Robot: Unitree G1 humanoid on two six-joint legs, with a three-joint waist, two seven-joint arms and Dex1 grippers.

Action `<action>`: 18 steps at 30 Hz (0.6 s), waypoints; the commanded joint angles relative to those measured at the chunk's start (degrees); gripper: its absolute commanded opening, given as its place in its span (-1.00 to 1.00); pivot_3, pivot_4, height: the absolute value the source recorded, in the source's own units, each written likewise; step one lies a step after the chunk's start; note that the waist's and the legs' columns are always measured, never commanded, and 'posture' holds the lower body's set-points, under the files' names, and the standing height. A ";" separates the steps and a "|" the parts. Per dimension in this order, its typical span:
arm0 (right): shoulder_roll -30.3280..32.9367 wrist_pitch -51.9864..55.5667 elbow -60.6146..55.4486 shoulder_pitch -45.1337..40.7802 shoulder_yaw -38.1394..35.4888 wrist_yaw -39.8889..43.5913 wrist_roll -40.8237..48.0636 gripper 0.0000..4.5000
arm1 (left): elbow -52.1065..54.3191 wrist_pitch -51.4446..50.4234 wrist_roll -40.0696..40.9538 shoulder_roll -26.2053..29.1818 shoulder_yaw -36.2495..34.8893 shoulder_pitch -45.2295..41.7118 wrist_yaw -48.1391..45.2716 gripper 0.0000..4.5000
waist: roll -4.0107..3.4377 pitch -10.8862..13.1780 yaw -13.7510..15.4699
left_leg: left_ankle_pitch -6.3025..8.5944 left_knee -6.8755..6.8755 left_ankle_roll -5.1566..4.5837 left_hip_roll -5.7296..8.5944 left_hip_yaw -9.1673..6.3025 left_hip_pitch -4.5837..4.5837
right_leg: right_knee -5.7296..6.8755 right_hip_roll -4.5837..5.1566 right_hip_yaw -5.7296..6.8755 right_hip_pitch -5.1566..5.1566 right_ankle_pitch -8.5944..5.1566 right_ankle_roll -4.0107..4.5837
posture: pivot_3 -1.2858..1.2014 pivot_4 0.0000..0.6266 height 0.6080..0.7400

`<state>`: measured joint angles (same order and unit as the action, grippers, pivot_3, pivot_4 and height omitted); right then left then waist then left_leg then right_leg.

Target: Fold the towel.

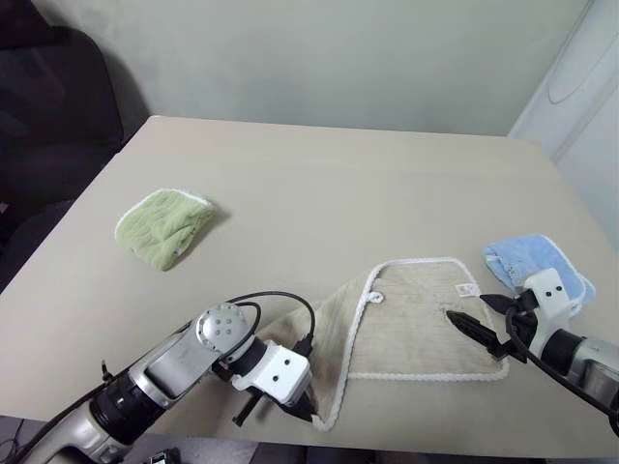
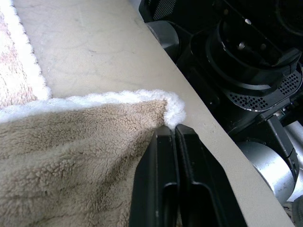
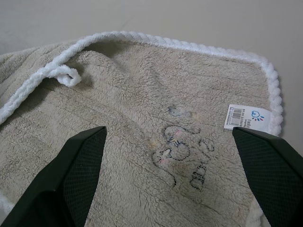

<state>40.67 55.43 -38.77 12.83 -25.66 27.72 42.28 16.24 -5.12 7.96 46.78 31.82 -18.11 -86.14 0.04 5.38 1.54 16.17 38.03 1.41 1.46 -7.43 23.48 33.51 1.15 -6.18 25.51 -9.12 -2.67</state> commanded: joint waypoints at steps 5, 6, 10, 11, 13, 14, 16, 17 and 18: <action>0.18 -0.41 -1.67 -0.49 -1.17 -0.96 0.75 1.00 | 1.49 -1.93 2.53 -1.41 -2.29 -0.49 0.60 -0.98 | 0.01 0.00 0.00 | 0.00 0.00 0.00 0.00 0.01 0.00 | 0.00 0.00 -0.01 0.00 0.00 0.01 | 0.03 -0.52 1.00; 0.20 -0.44 -1.61 -0.57 -1.10 -0.96 0.72 1.00 | 1.66 -2.51 3.14 -1.58 -2.68 -0.49 0.75 -0.98 | 0.01 0.00 0.00 | 0.00 0.00 0.00 0.00 0.01 0.00 | 0.00 0.00 -0.01 0.00 0.00 0.01 | 0.03 -0.52 1.00; 0.98 -1.46 -0.73 -1.82 -0.15 -0.65 -0.63 1.00 | 2.08 -12.36 12.33 -3.41 -9.98 -1.53 4.17 -0.98 | 0.03 0.01 0.00 | 0.00 0.00 0.00 0.00 0.02 0.01 | 0.01 0.00 -0.01 0.00 0.01 0.01 | 0.03 -0.52 1.00; 1.36 -1.89 -0.33 -2.26 0.25 -0.52 -1.34 1.00 | 2.14 -14.64 14.60 -3.62 -12.05 -1.77 4.99 -0.98 | 0.06 0.03 -0.02 | 0.00 0.01 0.00 0.00 0.03 0.01 | 0.03 0.00 -0.01 0.00 0.00 0.01 | 0.03 -0.52 1.00; 1.98 -2.84 1.28 -3.94 1.31 -0.15 -2.67 1.00 | 2.27 -18.80 18.89 -3.60 -16.02 -1.97 6.48 -0.98 | 0.10 0.04 -0.10 | -0.01 0.01 0.00 -0.02 0.06 -0.02 | 0.10 0.00 -0.01 0.01 0.02 0.03 | 0.03 -0.52 1.00; 2.24 -3.41 2.67 -5.50 2.03 -0.01 -3.36 1.00 | 1.78 -20.48 20.78 -3.68 -18.56 -2.05 7.77 -0.98 | 0.11 0.04 -0.17 | -0.01 0.02 0.00 -0.02 0.07 -0.05 | 0.14 0.00 -0.01 0.01 0.02 0.04 | 0.03 -0.52 1.00; 2.57 -4.63 5.40 -8.18 3.50 0.34 -4.78 1.00 | 0.44 -23.22 23.13 -4.32 -22.20 -2.58 10.44 -0.98 | 0.11 0.04 -0.25 | -0.02 0.04 -0.01 -0.02 0.12 -0.11 | 0.22 0.00 -0.03 -0.01 0.04 0.06 | 0.03 -0.52 1.00; 2.70 -5.29 7.10 -9.68 4.46 0.53 -5.62 1.00 | -0.51 -24.61 23.93 -4.86 -23.75 -3.06 12.19 -0.98 | 0.11 0.04 -0.29 | -0.02 0.04 -0.02 -0.02 0.13 -0.16 | 0.24 0.00 -0.05 -0.02 0.04 0.06 | 0.03 -0.52 1.00; 2.78 -5.79 9.03 -11.24 5.48 0.85 -6.31 1.00 | -1.47 -25.48 24.35 -5.44 -25.01 -3.51 13.76 -0.98 | 0.12 0.04 -0.32 | -0.03 0.04 -0.03 -0.02 0.15 -0.24 | 0.29 0.01 -0.06 -0.07 0.04 0.06 | 0.03 -0.52 1.00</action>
<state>42.80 51.58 -31.34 3.35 -21.10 27.76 37.33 15.35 -28.67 30.17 41.99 9.78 -20.37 -74.96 0.17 5.42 1.21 16.13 38.07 1.38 1.44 -7.26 23.16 33.84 1.16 -6.24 25.39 -9.07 -2.62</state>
